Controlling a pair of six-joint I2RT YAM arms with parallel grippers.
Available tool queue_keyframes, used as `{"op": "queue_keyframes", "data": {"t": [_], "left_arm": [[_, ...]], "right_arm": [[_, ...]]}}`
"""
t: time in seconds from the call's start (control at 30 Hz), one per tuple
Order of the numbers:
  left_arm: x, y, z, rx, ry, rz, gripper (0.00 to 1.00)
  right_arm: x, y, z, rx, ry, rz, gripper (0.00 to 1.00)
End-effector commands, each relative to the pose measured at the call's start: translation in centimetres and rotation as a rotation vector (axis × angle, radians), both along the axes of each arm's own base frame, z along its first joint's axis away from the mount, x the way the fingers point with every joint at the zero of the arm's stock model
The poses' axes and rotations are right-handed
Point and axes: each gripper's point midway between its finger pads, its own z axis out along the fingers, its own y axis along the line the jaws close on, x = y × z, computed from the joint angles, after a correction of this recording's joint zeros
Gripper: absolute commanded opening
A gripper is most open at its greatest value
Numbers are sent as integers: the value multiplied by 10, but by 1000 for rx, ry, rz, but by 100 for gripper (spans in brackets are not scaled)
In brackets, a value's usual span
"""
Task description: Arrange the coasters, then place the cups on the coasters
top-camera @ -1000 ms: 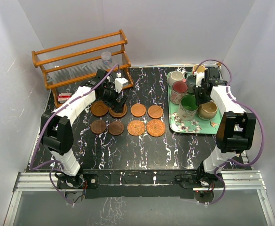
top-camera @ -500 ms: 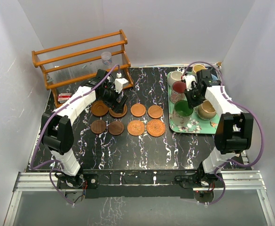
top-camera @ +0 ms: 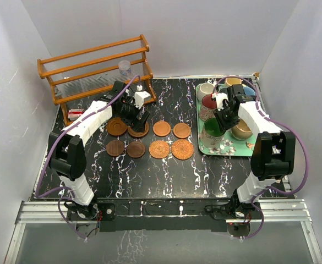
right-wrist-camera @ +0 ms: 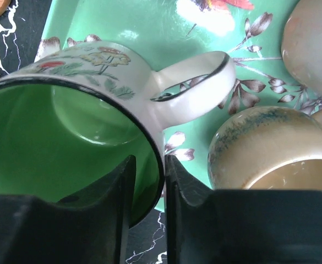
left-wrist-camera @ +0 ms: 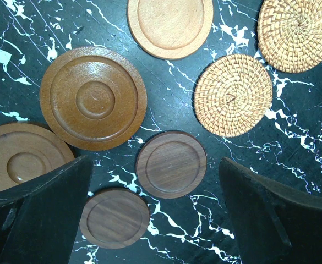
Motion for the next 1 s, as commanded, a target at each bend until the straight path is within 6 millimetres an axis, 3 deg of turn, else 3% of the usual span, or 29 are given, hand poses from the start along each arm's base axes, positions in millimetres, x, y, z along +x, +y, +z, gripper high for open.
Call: {"op": "queue_keyframes", "data": {"t": [0.0,0.23,0.47,0.7,0.97], "left_arm": [[-1,-4,16,-33,-26,-13,96],[-3,-12,21,-83,-44,-27,96],[-23,-42,46,-243,-52,-200,94],[-32,-63,91,-351,-131,-328,92],[-14,-86,138,-407,-190,-151,91]], "right_arm": [[-1,-1,15,-4,-40,-31,19],[-4,1,37,1,-75,0,1],[0,24,79,102,-167,142,0],[15,76,132,212,-304,316,0],[57,158,198,292,-540,398,0]]}}
